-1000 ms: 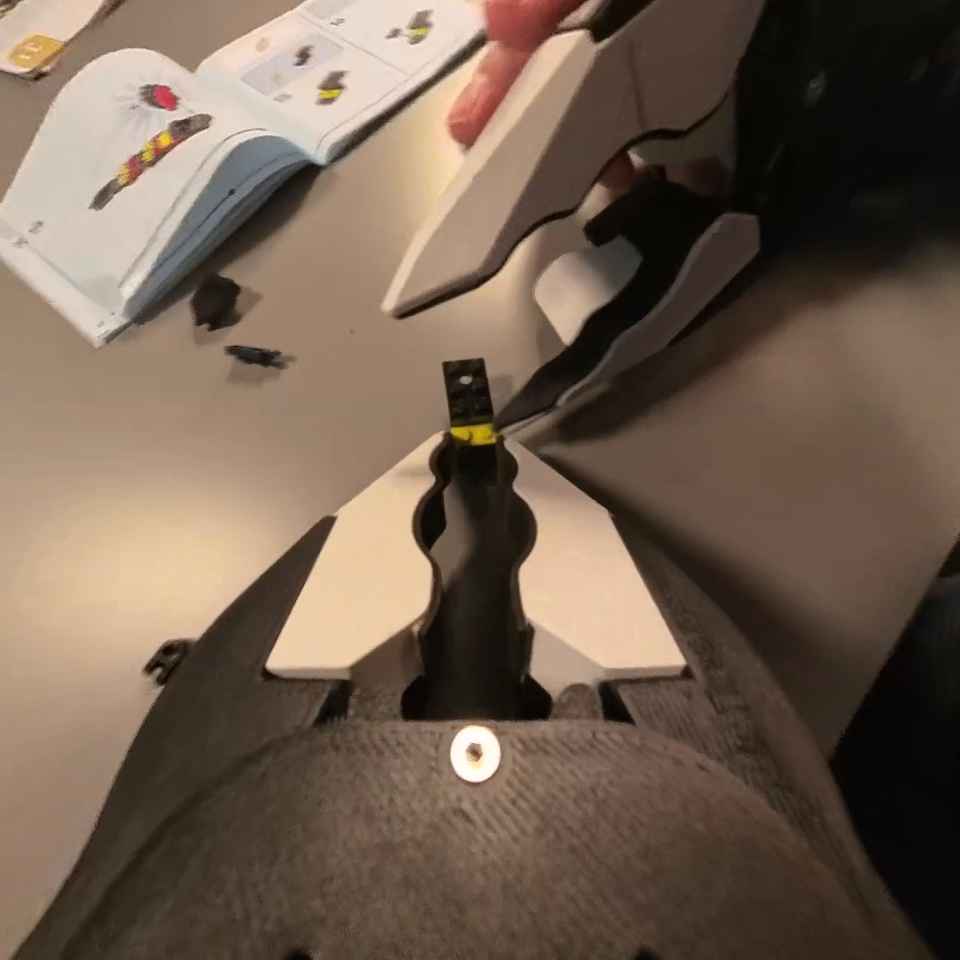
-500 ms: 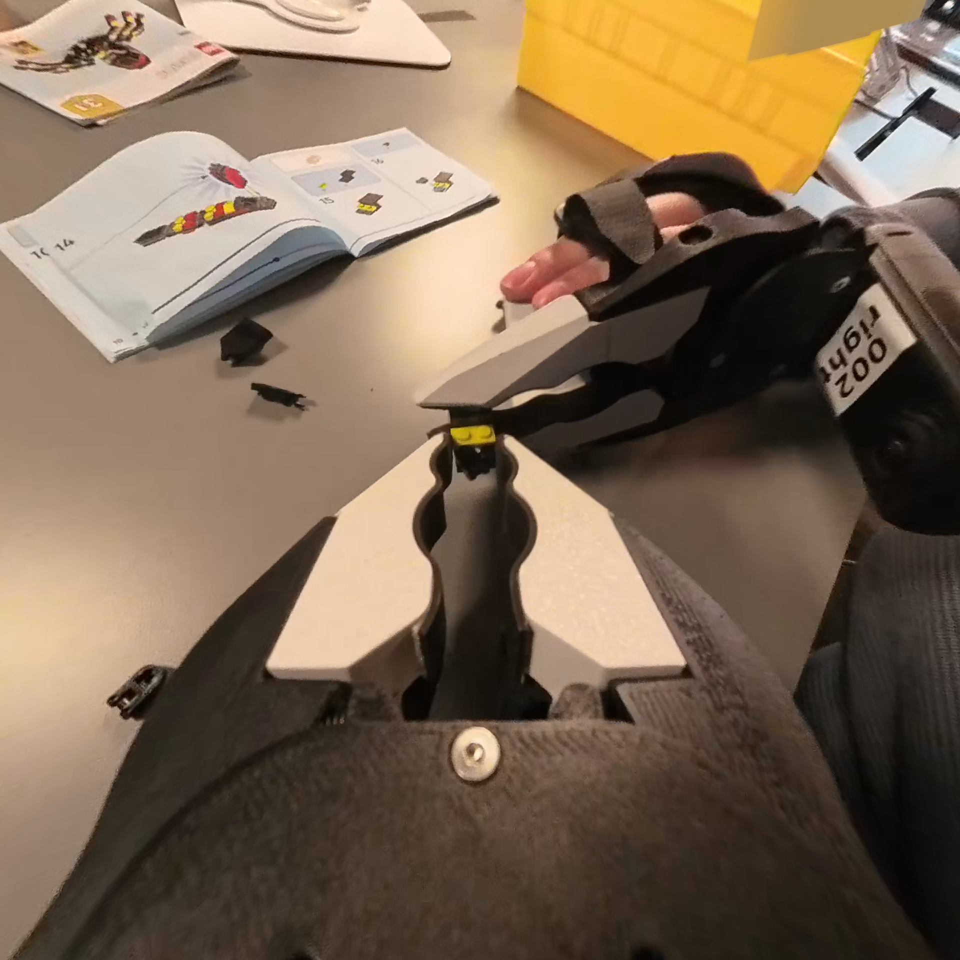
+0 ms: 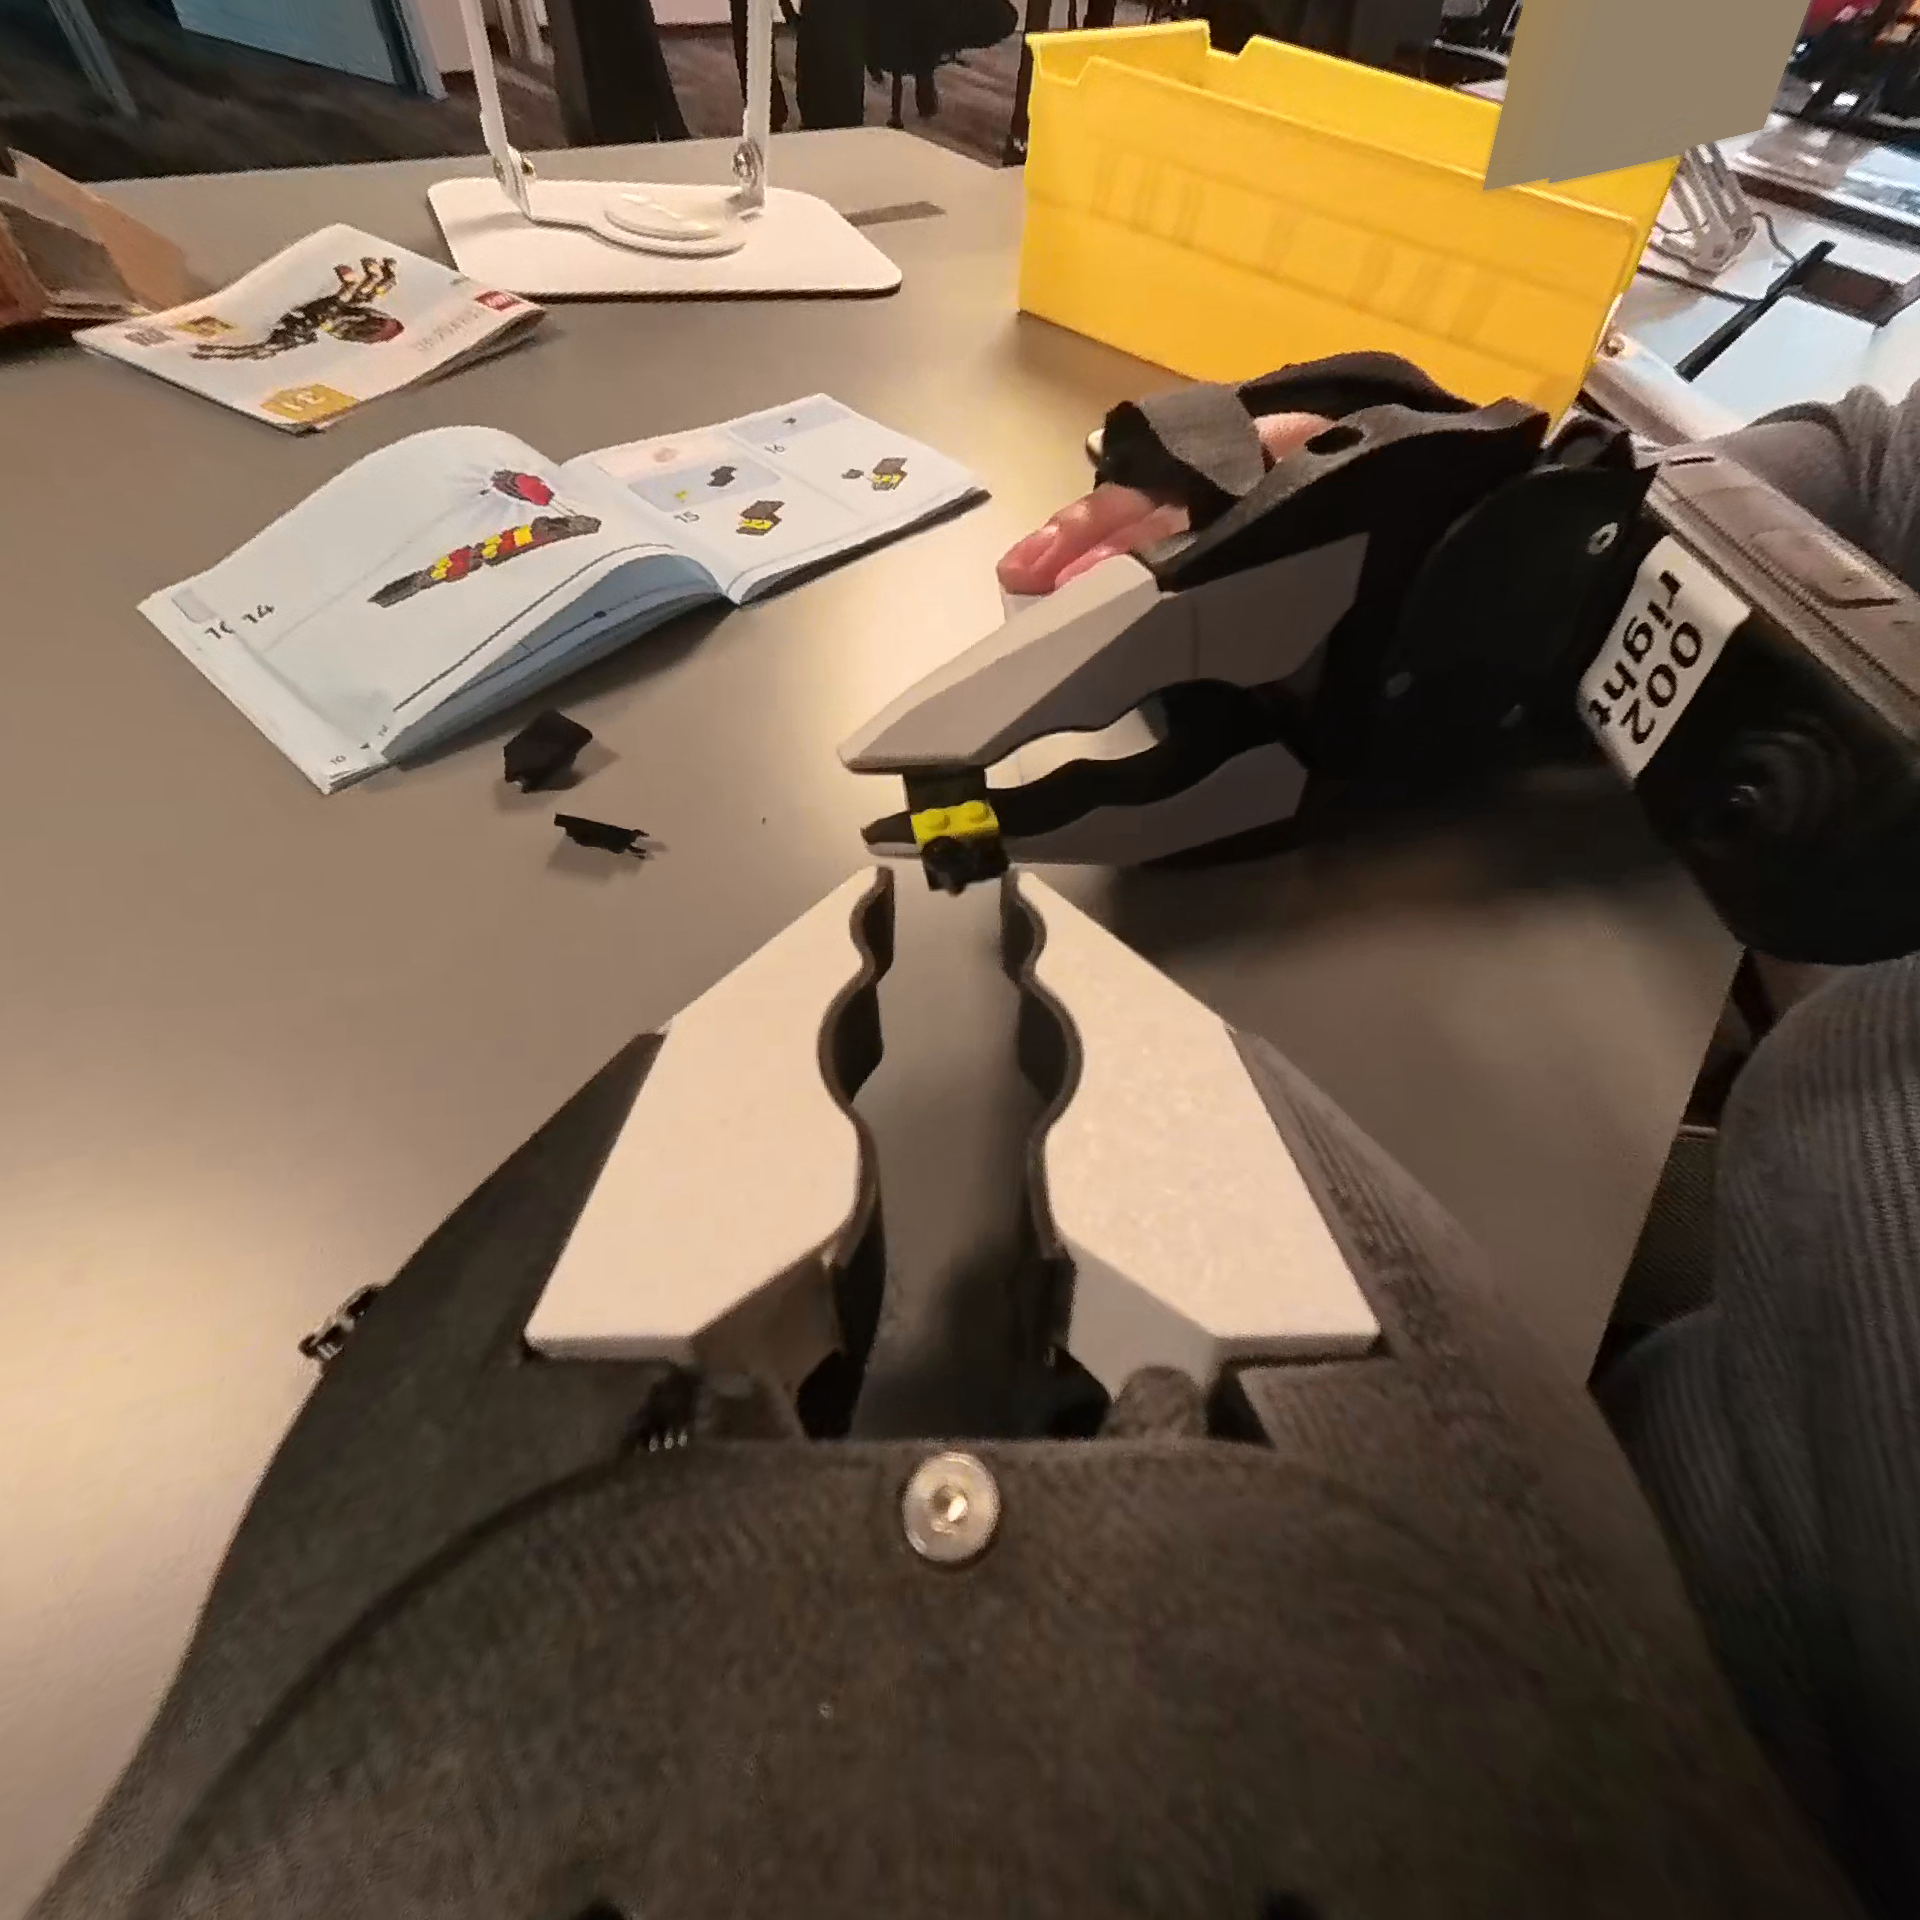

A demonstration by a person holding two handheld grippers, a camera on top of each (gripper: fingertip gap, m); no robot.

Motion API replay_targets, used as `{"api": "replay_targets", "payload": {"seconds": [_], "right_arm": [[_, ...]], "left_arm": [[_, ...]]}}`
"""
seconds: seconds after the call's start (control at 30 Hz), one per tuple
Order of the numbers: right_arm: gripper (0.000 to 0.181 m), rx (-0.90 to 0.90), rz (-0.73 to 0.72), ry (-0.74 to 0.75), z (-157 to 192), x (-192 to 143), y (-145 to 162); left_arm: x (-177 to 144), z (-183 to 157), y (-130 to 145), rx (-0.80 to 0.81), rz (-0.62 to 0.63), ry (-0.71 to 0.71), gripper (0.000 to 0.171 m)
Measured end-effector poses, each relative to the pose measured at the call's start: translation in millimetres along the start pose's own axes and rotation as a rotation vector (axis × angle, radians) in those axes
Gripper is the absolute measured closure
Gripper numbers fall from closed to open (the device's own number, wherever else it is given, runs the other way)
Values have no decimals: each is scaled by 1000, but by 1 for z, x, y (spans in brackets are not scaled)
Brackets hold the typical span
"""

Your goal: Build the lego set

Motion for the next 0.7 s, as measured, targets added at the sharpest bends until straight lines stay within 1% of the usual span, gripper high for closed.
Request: {"api": "replay_targets", "payload": {"seconds": [0.13, 0.33, 0.7], "right_arm": [[168, -15, -10, 6, 0, -1, -2], [168, -11, -68, 0, 0, -5, -7], [168, -22, -115, -26, 6, -6, -10]], "left_arm": [[-1, -3, 0, 6, -2, 29, 160], [-4, -7, -1, -40, -6, 119, 159], [-5, -9, 3, -41, 38, 179, 159]]}}
Point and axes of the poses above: each gripper's, where its closed fingertips meet, x out along the fingers, y out of its underside, z = x × y across the jaws, the point moved 2 cm from there along -x, back along the fingers, and after that the axes turned 14 degrees about -y, right-handed, at the moved point
